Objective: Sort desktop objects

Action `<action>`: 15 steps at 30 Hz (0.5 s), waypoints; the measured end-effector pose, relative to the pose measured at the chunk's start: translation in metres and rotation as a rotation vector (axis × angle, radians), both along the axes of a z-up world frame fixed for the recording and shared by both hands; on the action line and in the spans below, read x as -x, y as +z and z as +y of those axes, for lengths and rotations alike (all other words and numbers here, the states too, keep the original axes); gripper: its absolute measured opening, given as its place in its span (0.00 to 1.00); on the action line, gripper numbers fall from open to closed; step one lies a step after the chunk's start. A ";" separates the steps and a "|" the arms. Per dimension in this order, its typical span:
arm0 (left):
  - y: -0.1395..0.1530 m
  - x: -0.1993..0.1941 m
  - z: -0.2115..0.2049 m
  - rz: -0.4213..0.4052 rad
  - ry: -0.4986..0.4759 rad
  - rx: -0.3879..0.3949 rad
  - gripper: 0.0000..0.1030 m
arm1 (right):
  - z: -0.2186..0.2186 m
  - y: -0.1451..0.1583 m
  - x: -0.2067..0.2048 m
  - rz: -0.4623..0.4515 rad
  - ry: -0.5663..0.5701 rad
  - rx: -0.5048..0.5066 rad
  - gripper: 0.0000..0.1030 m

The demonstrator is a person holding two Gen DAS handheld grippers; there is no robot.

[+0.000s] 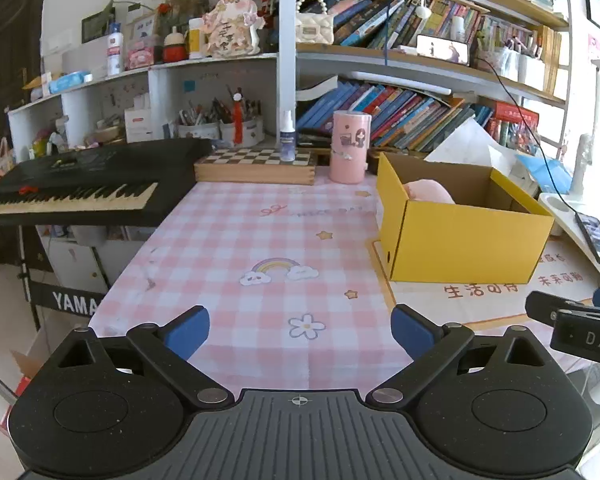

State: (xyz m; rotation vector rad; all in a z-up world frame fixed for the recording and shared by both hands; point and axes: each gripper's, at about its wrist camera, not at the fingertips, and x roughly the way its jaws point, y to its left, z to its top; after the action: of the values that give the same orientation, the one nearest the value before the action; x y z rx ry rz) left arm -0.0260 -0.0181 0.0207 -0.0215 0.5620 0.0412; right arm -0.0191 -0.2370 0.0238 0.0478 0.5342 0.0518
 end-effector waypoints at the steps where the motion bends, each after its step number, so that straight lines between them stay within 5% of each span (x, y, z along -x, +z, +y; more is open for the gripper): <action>1: 0.000 0.000 0.001 0.001 0.004 0.002 0.96 | 0.000 0.000 0.000 0.005 -0.005 -0.002 0.87; 15: -0.004 0.000 -0.006 0.031 -0.004 0.002 0.97 | 0.001 0.002 0.000 0.019 0.020 0.016 0.98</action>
State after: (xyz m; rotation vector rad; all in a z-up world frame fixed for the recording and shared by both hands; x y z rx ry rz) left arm -0.0258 -0.0243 0.0165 -0.0219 0.5934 0.0367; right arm -0.0195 -0.2363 0.0256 0.0279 0.5542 0.0663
